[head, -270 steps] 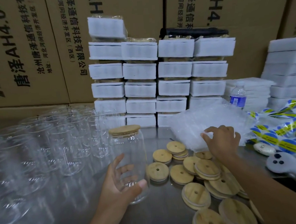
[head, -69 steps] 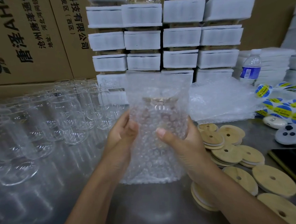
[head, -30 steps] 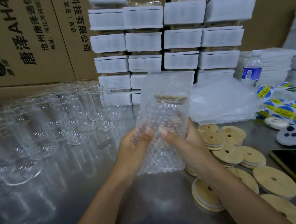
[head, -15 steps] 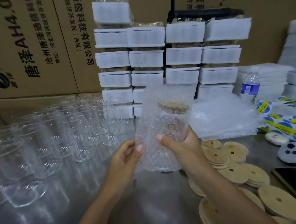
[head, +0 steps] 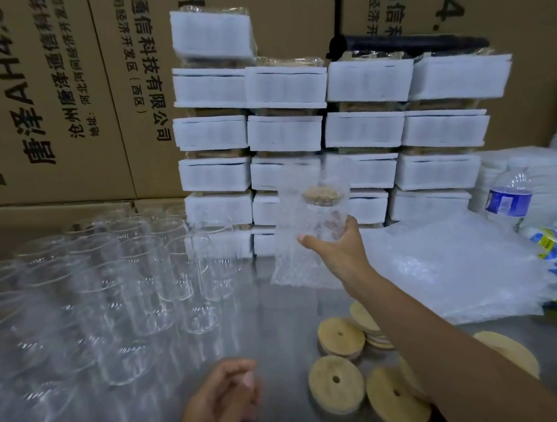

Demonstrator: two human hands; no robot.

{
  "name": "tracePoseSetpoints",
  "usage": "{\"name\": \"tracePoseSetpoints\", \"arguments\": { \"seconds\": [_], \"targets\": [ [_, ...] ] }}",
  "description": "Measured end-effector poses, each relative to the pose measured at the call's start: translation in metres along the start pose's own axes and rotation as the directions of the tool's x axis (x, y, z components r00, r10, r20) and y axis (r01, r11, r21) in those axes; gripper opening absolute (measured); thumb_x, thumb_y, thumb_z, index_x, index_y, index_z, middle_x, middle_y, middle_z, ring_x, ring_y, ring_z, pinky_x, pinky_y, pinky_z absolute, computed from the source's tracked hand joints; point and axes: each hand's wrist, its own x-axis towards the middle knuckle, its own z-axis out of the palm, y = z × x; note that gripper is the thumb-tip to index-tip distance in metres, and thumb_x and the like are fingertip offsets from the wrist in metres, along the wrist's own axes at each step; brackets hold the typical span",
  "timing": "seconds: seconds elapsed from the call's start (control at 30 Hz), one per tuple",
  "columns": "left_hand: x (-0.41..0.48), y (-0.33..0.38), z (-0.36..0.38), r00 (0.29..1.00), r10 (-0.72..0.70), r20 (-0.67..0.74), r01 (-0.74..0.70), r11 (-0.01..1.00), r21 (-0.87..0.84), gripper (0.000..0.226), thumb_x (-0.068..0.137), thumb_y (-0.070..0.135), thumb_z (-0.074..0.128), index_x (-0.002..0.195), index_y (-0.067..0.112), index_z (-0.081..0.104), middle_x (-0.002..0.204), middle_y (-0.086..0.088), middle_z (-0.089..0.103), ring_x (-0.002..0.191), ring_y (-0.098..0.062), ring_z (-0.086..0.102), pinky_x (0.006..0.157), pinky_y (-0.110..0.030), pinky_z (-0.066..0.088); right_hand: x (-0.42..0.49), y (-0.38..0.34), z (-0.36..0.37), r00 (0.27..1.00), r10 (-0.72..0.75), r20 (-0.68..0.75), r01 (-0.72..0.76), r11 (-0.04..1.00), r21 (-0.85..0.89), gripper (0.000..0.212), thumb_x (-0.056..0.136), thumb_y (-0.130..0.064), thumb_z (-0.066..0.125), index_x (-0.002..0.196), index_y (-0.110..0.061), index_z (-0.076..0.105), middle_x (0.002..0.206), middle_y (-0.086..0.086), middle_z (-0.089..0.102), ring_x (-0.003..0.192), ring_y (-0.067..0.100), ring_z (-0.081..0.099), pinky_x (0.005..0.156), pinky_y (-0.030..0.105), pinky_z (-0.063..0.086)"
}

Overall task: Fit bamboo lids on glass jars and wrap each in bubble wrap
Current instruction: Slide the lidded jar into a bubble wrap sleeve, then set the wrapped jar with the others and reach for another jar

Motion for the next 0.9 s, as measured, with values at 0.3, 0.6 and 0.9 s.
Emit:
{"name": "tracePoseSetpoints", "arguments": {
  "seconds": [0.3,0.6,0.9],
  "targets": [
    [0.017,0.001,0.010,0.999,-0.026,0.023,0.029,0.994,-0.105,0.034,0.053,-0.039,0.064,0.067,-0.009,0.059,0.045,-0.023,0.052,0.033,-0.019,0.051,0.038,-0.017,0.046,0.064,0.033,0.004,0.996,0.078,-0.044,-0.085,0.976,-0.200,0.087,0.070,-0.025,0.082,0.137,-0.011,0.027,0.125,0.007,0.046,0.117,0.026,0.048,0.094,0.039,0.046],
    [0.021,0.011,0.014,0.997,-0.074,0.039,0.081,0.973,-0.216,0.032,0.033,-0.006,0.088,0.059,0.010,0.076,0.048,-0.028,0.052,0.032,-0.021,0.051,0.040,-0.019,0.045,0.081,0.048,-0.015,0.987,0.136,-0.085,-0.157,0.930,-0.333,0.094,0.074,-0.027,0.081,0.143,-0.004,0.022,0.142,0.012,0.040,0.128,0.028,0.042,0.089,0.028,0.035],
    [0.023,-0.017,0.008,0.998,-0.051,-0.045,0.052,0.999,0.014,0.044,0.072,-0.034,0.054,0.057,0.004,0.070,0.054,-0.018,0.060,0.038,-0.025,0.059,0.042,-0.018,0.047,0.081,0.054,-0.009,0.988,0.097,-0.116,-0.132,0.931,-0.341,0.105,0.075,-0.022,0.080,0.149,-0.007,0.007,0.152,0.015,0.027,0.138,0.029,0.030,0.106,0.034,0.031]
  ]
}}
